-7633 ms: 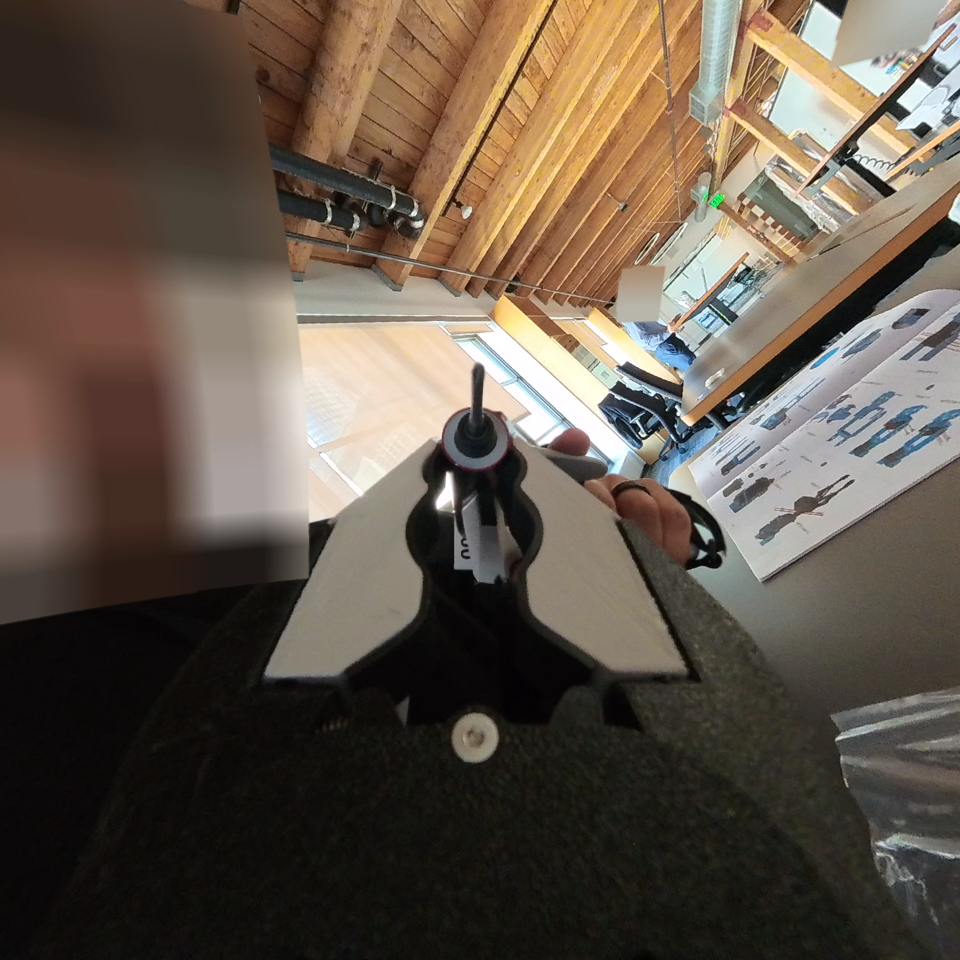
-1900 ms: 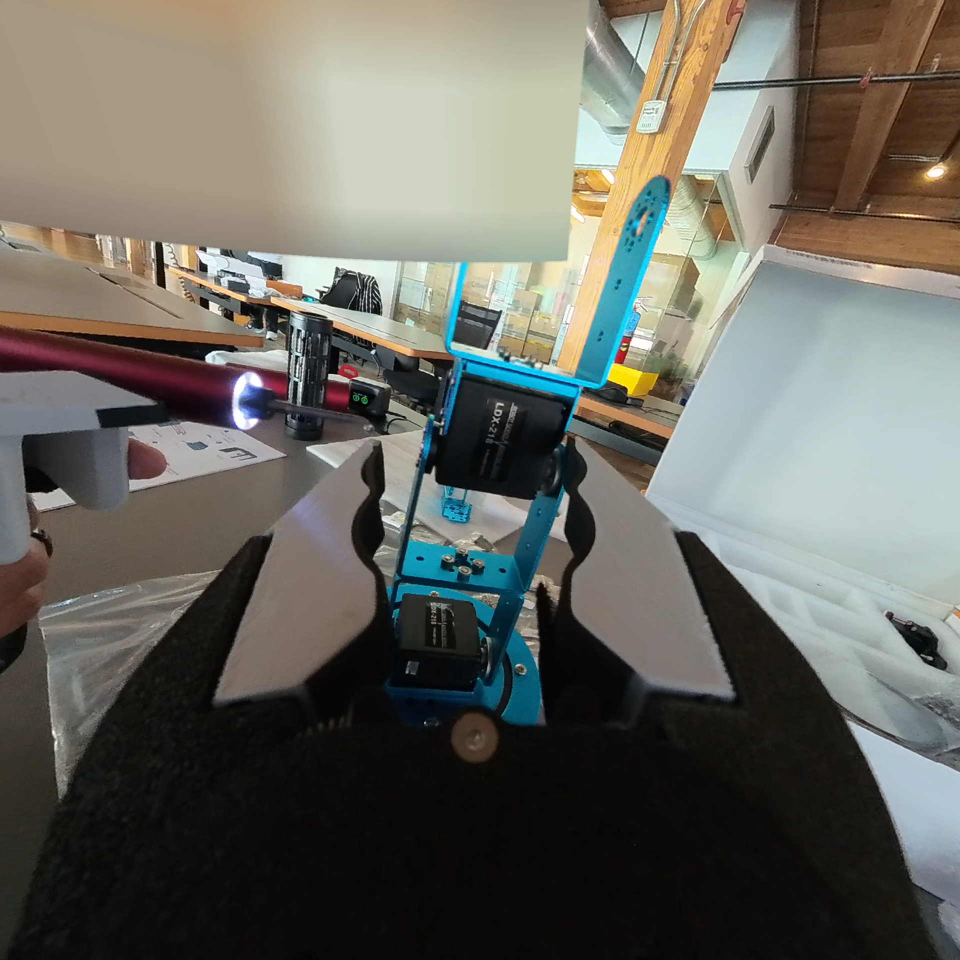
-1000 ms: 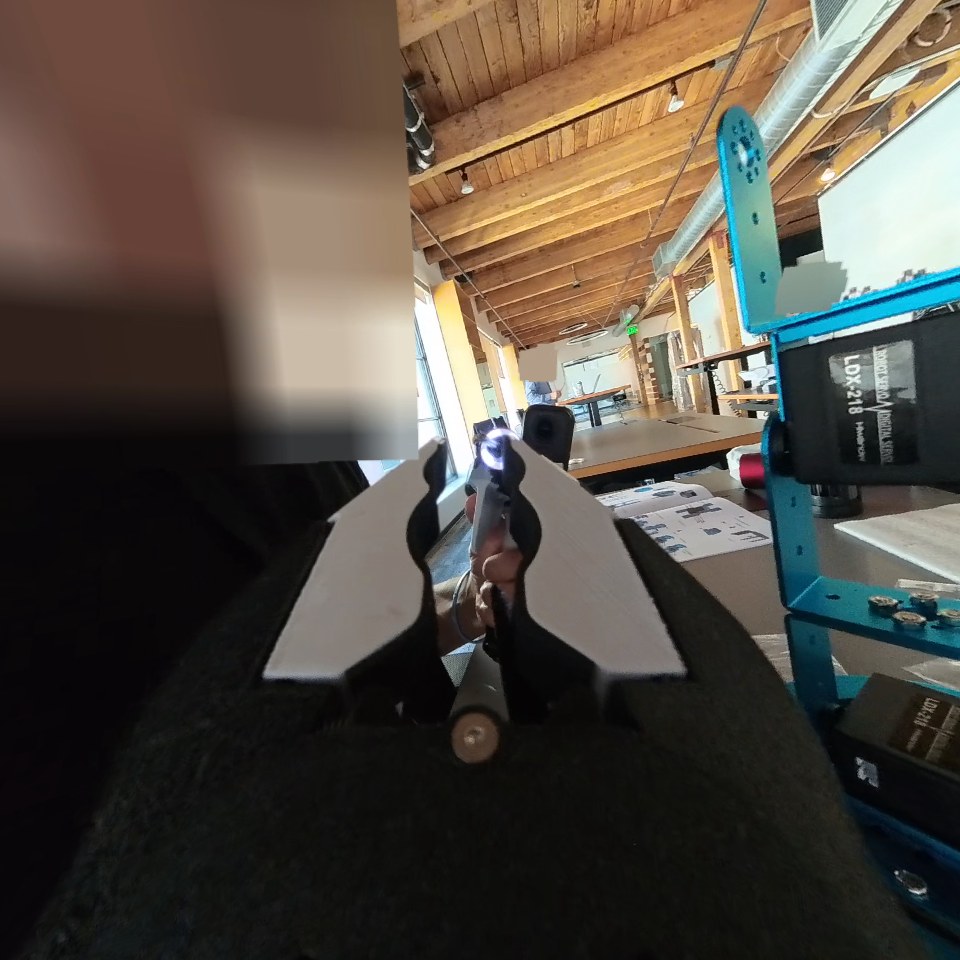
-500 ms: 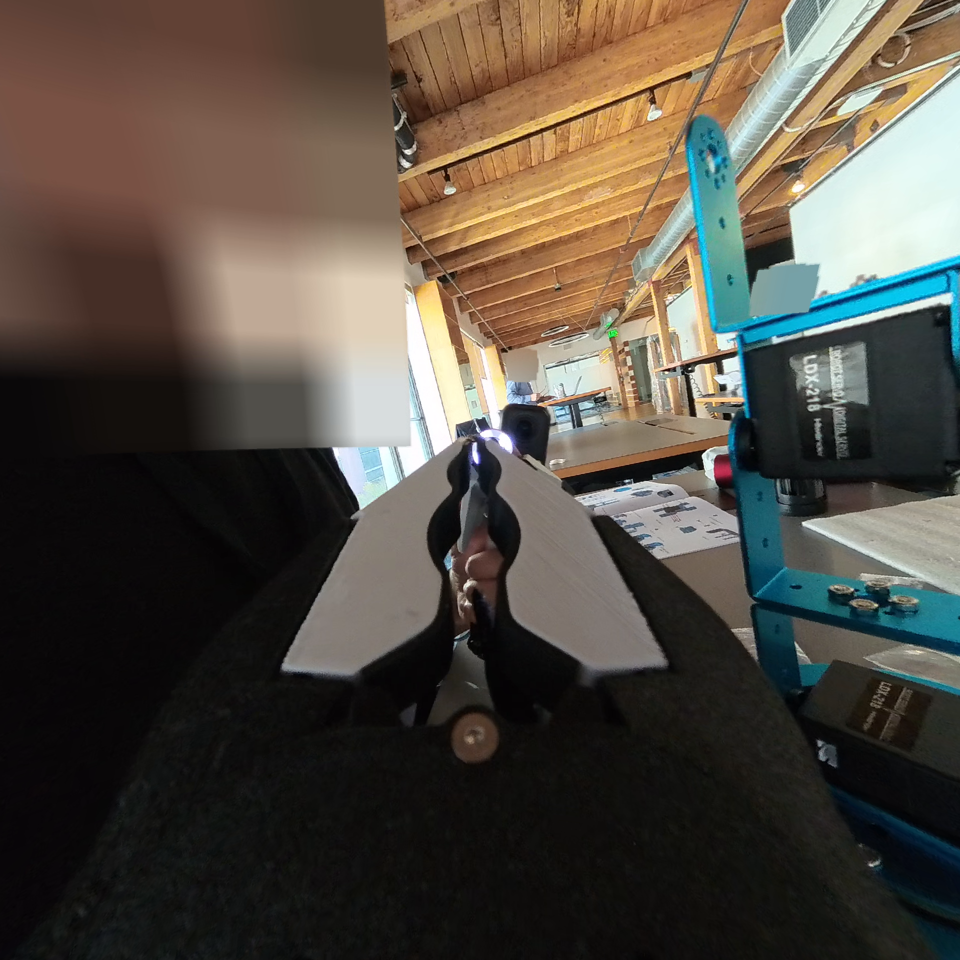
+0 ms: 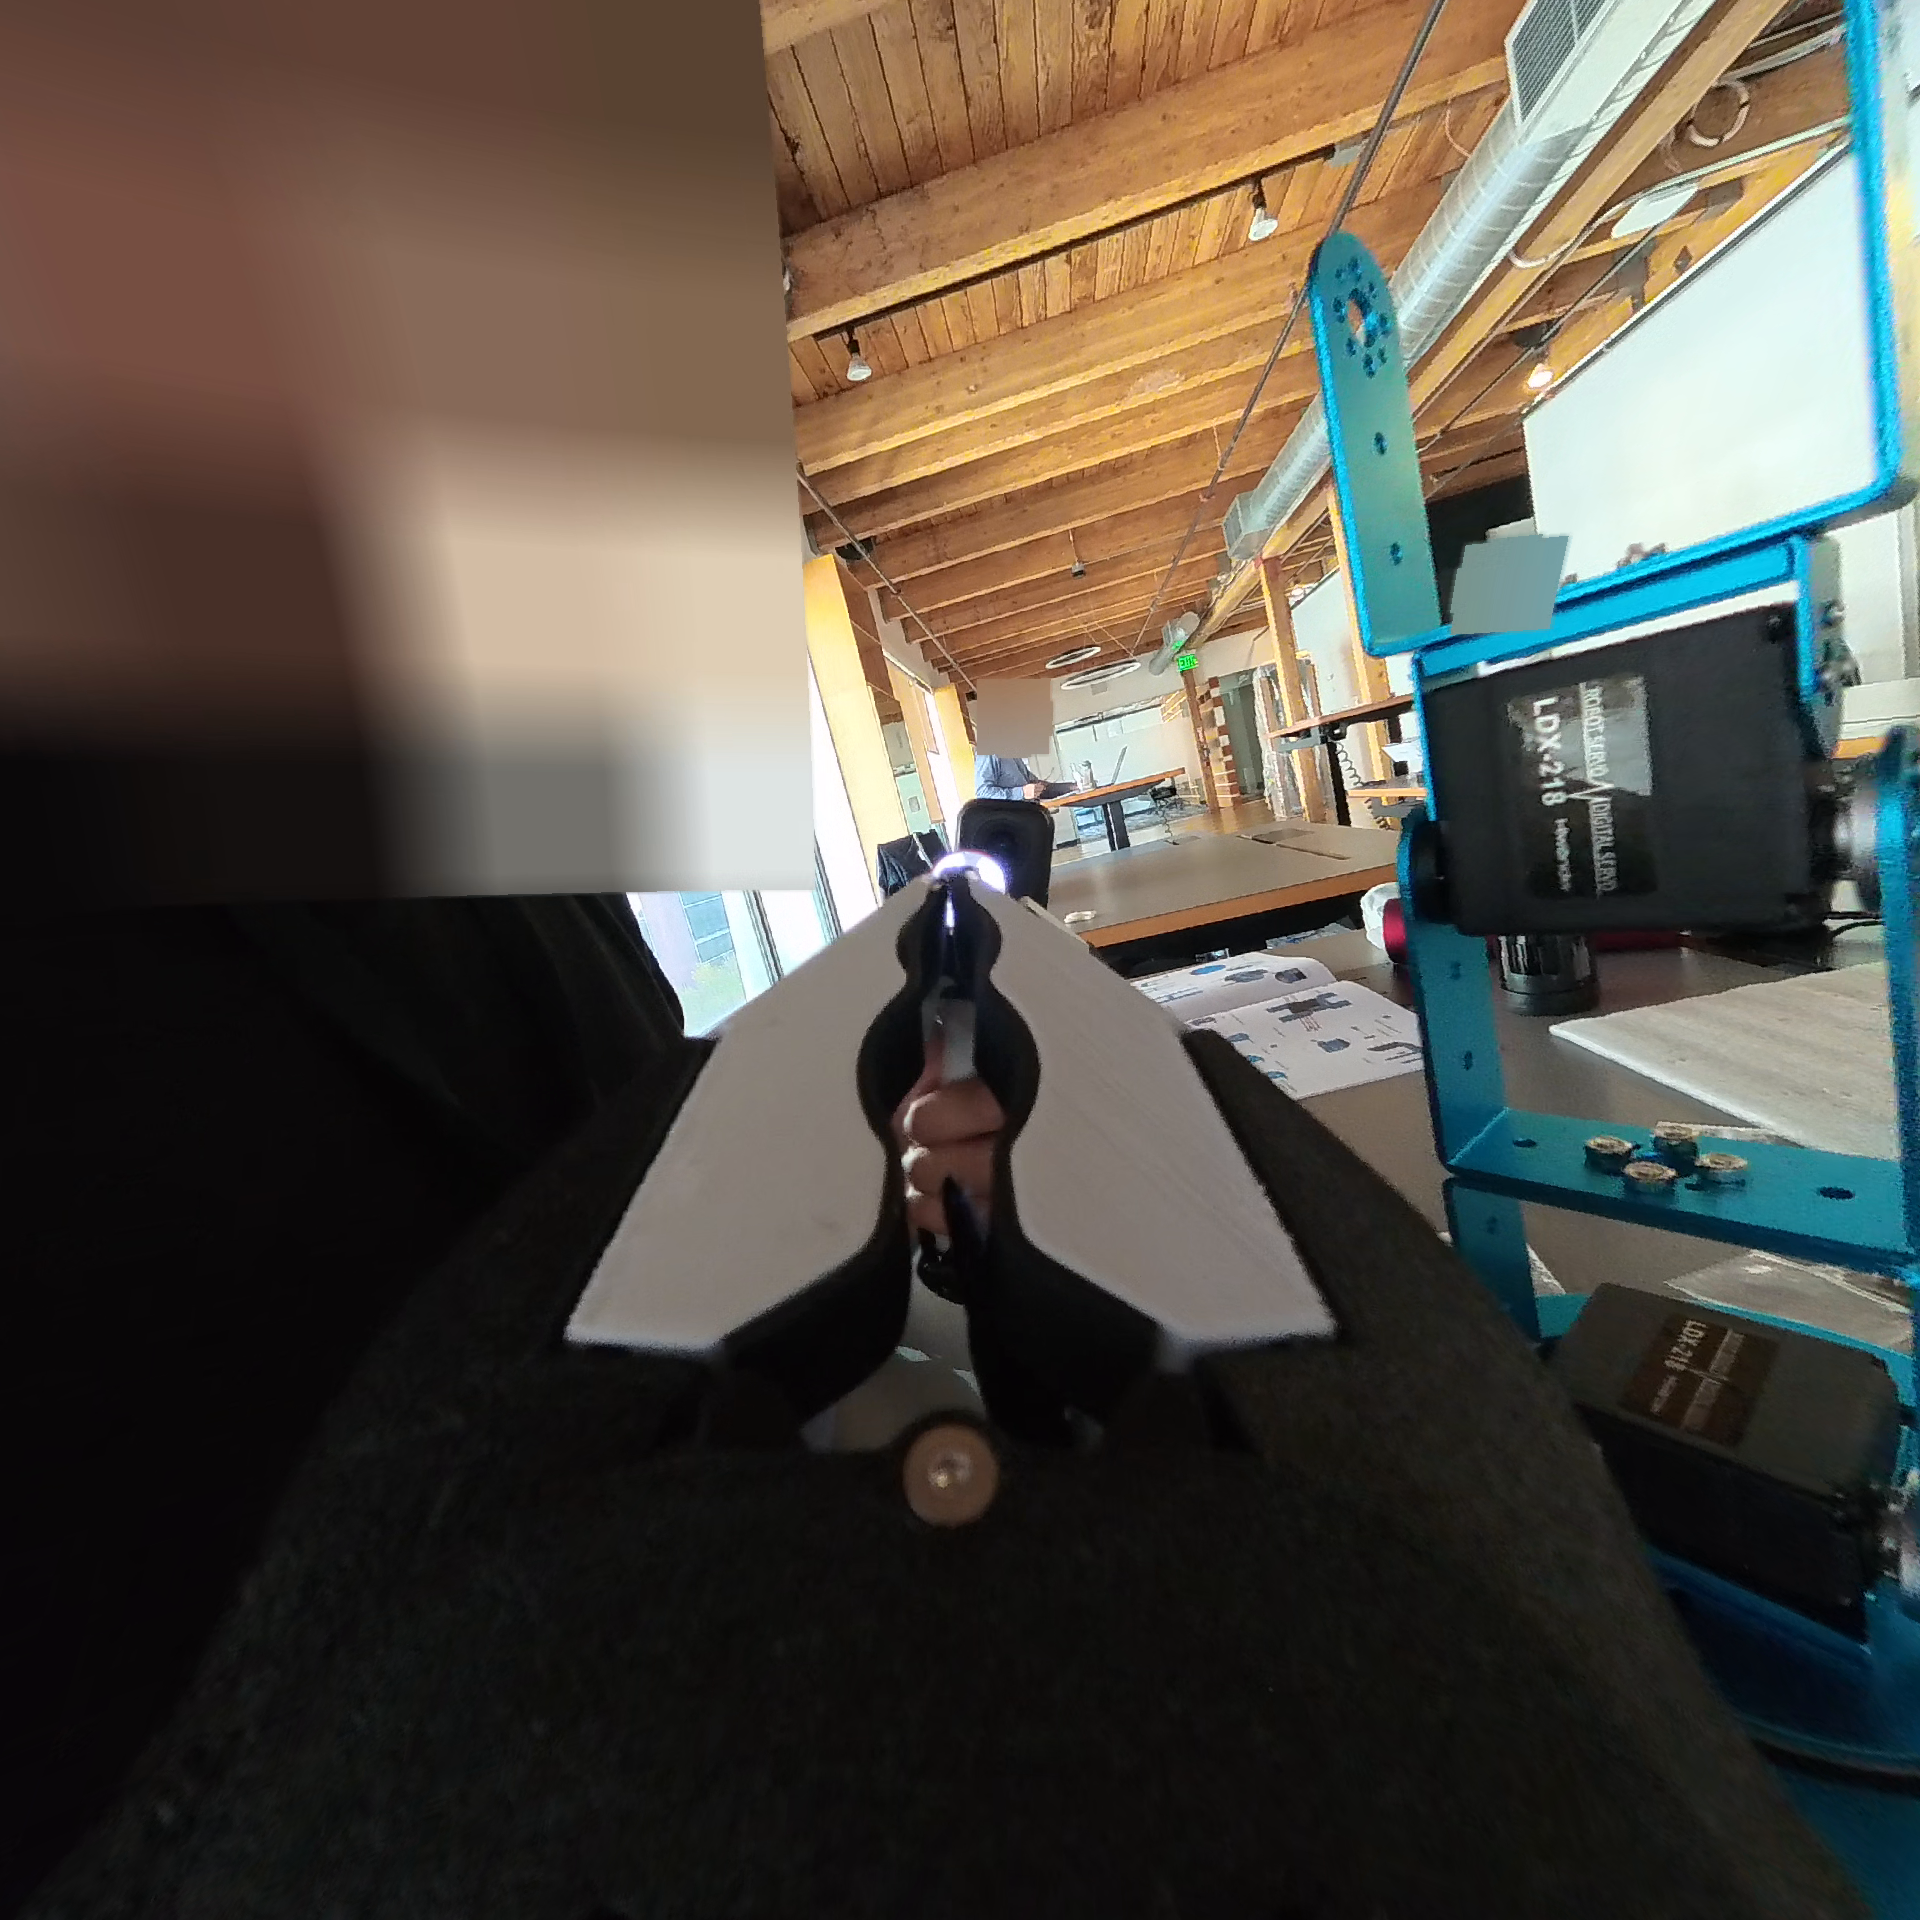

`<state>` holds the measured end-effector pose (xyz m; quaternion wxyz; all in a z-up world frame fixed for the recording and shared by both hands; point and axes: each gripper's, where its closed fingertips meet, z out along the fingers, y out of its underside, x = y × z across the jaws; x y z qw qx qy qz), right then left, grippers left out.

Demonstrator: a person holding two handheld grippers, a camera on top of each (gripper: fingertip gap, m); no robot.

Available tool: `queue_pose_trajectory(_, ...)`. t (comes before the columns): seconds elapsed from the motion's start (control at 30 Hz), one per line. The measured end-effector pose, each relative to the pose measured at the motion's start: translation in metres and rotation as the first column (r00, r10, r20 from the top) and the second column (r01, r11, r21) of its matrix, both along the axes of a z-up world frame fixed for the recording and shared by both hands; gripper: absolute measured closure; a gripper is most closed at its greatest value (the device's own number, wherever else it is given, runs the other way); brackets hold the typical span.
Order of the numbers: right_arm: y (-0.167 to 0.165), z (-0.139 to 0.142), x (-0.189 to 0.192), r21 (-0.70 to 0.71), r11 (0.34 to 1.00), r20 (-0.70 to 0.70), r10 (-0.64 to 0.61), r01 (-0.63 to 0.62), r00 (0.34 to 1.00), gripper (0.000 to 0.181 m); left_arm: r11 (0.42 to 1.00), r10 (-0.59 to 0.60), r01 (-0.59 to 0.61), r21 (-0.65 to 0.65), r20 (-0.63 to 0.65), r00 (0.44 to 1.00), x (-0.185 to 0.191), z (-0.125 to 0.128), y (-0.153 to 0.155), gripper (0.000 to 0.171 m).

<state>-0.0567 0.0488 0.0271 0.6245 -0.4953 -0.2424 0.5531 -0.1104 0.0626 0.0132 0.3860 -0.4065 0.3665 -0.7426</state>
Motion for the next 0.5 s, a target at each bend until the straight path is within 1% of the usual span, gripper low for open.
queue_pose_trajectory(0.03, 0.0004, -0.0002, -0.0001, 0.000, 1.000, 0.000, -0.001, 0.001, 1.000, 0.181, 1.000, 0.000, 0.000, 0.004, -0.003, 1.000, 0.0008, -0.0003, -0.0008, 0.149)
queue_pose_trajectory(0.5, 0.0003, -0.0005, -0.0022, 0.004, 1.000, 0.010, 0.004, -0.004, 1.000, 0.181, 1.000, 0.029, -0.029, 0.006, 0.009, 1.000, 0.0063, 0.0011, 0.0003, 0.149)
